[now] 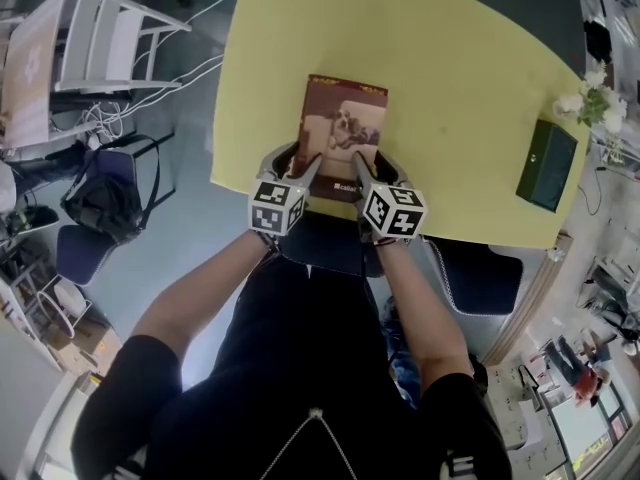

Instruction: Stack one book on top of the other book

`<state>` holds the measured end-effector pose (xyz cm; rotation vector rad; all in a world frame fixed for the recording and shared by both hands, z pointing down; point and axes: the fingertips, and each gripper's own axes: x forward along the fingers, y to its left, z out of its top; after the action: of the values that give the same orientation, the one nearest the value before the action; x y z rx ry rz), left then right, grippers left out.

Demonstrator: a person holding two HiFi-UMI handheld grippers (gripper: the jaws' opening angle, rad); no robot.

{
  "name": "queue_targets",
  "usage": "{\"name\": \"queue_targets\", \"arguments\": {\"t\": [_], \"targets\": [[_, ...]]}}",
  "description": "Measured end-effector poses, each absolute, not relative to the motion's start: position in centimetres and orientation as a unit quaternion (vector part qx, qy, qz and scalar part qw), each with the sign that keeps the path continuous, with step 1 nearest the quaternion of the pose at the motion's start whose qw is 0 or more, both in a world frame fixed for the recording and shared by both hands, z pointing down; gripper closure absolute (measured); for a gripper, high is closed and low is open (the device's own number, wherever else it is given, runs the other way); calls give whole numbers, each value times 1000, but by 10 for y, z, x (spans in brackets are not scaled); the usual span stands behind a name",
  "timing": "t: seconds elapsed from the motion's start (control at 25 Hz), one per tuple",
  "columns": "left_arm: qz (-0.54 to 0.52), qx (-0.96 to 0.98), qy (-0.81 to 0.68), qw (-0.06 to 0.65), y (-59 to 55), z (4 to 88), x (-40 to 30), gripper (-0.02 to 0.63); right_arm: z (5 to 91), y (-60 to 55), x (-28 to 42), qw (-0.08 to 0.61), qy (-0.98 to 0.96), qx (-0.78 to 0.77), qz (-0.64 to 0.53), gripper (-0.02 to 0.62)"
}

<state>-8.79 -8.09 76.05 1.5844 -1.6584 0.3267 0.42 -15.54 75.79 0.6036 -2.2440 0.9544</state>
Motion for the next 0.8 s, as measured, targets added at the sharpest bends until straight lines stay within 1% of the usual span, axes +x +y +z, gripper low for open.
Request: {"name": "queue_targets", "arguments": {"t": [0.2,0.32,0.36,0.4,0.44,0.48,0.52,0.6,0.72,0.8], "targets": [[135,624,-676,369,-81,743,-102,391,748,-164,12,291,-856,240,353,422],[138,615,-689,357,-65,726,-115,424,732,-172,33,285,-854,269,342,422],[140,611,-694,355,-55,718,-118,447,723,-173,43,282,-852,279,341,450],[141,607,-699,352,-46,708,-120,492,712,-172,52,280,-851,287,339,498],[139,606,-704,343,-39,696,-124,570,700,-173,58,275,-853,293,333,537],[136,609,-709,327,-39,683,-129,598,688,-178,59,266,-859,298,322,574],[132,616,-714,306,-44,670,-137,600,675,-186,55,254,-867,300,305,592],[126,628,-717,273,-45,639,-142,600,645,-185,46,237,-884,293,277,592],[119,645,-713,248,-23,586,-125,600,593,-148,40,227,-902,268,252,592],[105,662,-711,213,-27,550,-120,600,555,-140,26,201,-918,255,226,592]]}}
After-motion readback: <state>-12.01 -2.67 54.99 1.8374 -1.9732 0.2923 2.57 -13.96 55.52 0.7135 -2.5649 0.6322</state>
